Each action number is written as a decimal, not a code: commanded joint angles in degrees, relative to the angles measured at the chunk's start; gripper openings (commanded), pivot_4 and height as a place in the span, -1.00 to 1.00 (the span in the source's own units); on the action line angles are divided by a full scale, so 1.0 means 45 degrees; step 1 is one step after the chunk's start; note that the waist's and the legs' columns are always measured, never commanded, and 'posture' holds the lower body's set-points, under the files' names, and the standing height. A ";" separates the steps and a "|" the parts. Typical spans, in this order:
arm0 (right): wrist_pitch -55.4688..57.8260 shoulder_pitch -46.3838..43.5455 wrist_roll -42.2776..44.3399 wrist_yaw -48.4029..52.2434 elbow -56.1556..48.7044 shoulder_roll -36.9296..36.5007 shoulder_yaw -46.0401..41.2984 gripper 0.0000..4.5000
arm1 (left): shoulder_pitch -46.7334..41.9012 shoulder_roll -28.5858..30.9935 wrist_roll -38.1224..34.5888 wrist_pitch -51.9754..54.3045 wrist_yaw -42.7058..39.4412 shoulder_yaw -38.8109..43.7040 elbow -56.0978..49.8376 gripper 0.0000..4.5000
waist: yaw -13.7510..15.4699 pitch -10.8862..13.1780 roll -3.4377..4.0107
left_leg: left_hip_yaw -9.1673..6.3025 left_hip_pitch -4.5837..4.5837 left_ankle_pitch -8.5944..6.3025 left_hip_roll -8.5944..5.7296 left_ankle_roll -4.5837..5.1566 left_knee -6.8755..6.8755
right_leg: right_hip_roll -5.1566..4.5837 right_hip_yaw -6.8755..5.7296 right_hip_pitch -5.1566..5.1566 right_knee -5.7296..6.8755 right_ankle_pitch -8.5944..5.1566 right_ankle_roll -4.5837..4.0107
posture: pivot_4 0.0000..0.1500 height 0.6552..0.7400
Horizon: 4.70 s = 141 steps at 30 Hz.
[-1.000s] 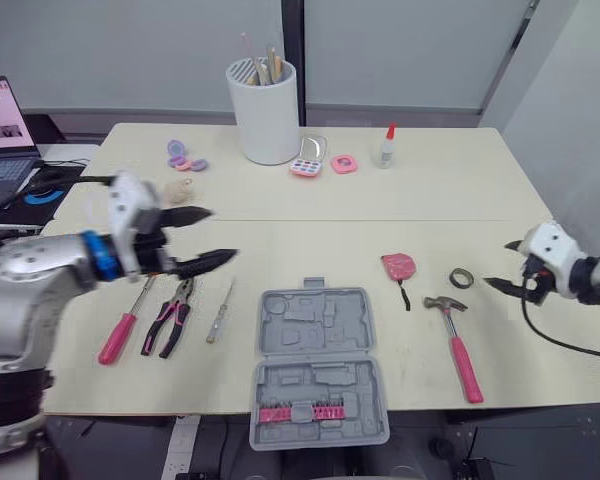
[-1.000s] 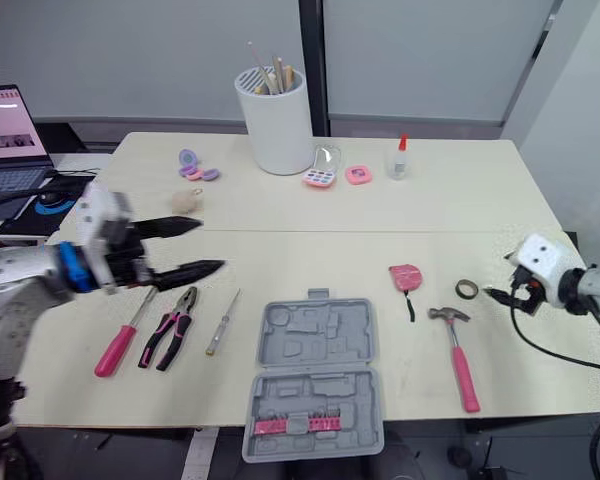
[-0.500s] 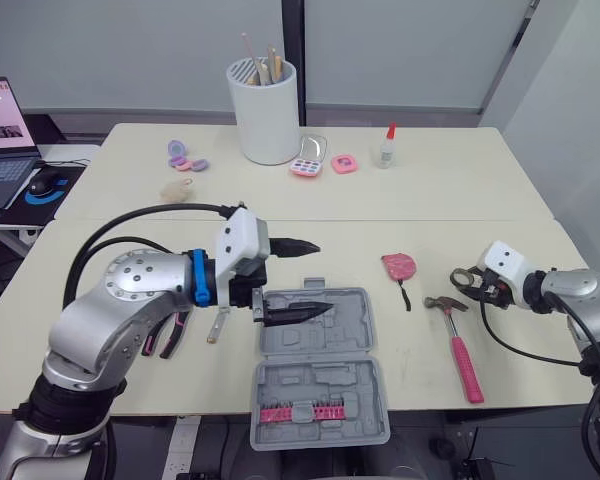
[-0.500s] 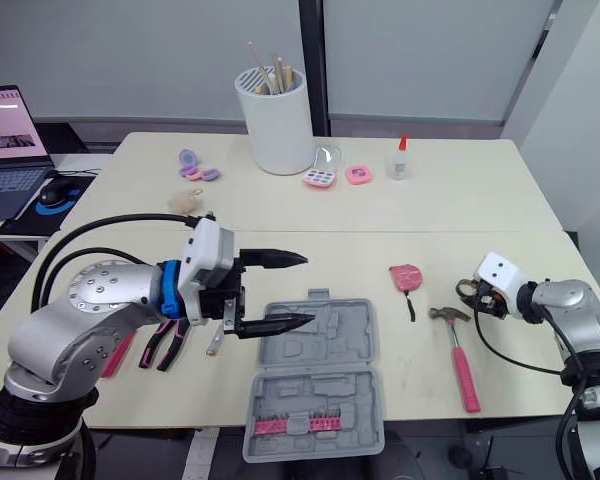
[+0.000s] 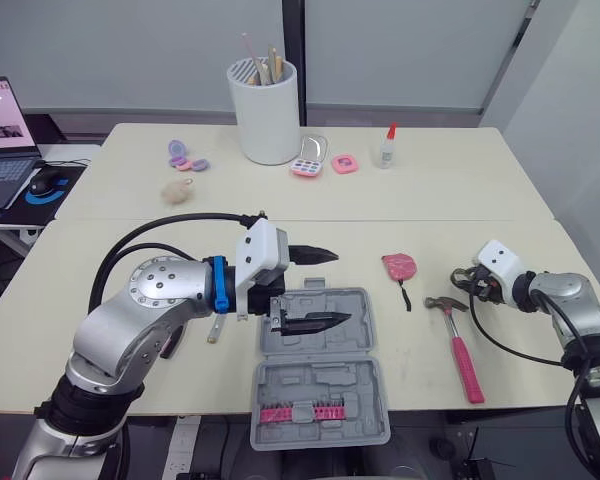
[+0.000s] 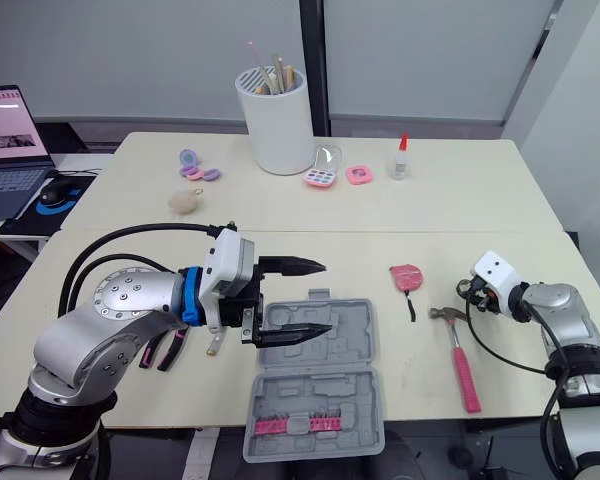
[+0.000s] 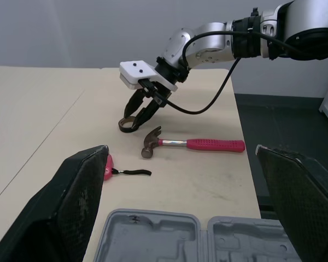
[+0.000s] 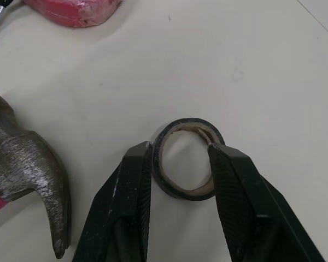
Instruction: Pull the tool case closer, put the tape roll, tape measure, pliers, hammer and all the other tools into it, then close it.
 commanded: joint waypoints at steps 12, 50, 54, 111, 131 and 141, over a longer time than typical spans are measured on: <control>0.0415 -0.0371 -0.0080 -0.0086 0.0344 0.0265 -0.0111 -0.93 | 0.0078 -0.0458 0.0050 -0.0315 0.0403 -0.0077 -0.0299 1.00 | -0.0004 0.0000 0.0000 | -0.0002 0.0001 0.0000 0.0000 0.0000 0.0000 | 0.0000 -0.0002 0.0004 0.0000 0.0000 0.0000 | 1.00 1.00; 0.4724 -0.1183 0.0511 -0.0559 -0.7084 0.7651 0.6104 -1.00 | 0.6363 0.4991 -0.0986 0.0400 -0.2753 0.7144 0.1217 1.00 | -0.0004 -0.0013 -0.0029 | 0.0004 -0.0051 -0.0007 0.0047 -0.0004 -0.0024 | -0.0022 0.0001 -0.0107 0.0013 0.0000 -0.0009 | 1.00 1.00; 0.4114 -0.1238 0.0221 -0.0863 -0.6149 0.8176 0.6138 -1.00 | 0.6435 0.5083 -0.1081 0.0507 -0.2825 0.7404 0.1153 1.00 | -0.0010 -0.0012 -0.0029 | 0.0006 -0.0055 -0.0007 0.0052 -0.0004 -0.0032 | -0.0018 0.0002 -0.0121 0.0021 0.0000 -0.0011 | 1.00 1.00; 0.2880 -0.0782 -0.0515 -0.2112 -0.5526 0.9235 0.5340 -0.39 | 0.7227 0.4610 -0.0405 -0.0369 -0.2952 0.7250 0.1185 1.00 | -0.0031 -0.0016 -0.0035 | 0.0008 -0.0056 -0.0013 0.0059 -0.0014 -0.0048 | -0.0021 0.0005 -0.0133 0.0025 0.0002 -0.0015 | 1.00 1.00; 0.1845 -0.0778 -0.1051 -0.3472 -0.1863 0.9805 0.4976 -0.39 | 0.7311 0.4672 -0.0270 -0.0441 -0.2925 0.7182 0.1112 1.00 | -0.0148 -0.0022 -0.0044 | 0.0010 -0.0038 -0.0013 0.0064 -0.0015 -0.0051 | -0.0020 0.0009 -0.0126 0.0038 0.0005 -0.0020 | 1.00 1.00; 0.0922 -0.0348 -0.0222 -0.1819 -0.4068 0.9175 0.4754 -0.39 | 0.7263 0.4433 -0.0305 -0.0522 -0.2769 0.7368 0.1430 1.00 | -0.0224 -0.0021 -0.0044 | 0.0010 -0.0047 -0.0014 0.0052 -0.0016 -0.0050 | -0.0028 0.0007 -0.0125 0.0040 0.0004 -0.0020 | 1.00 1.00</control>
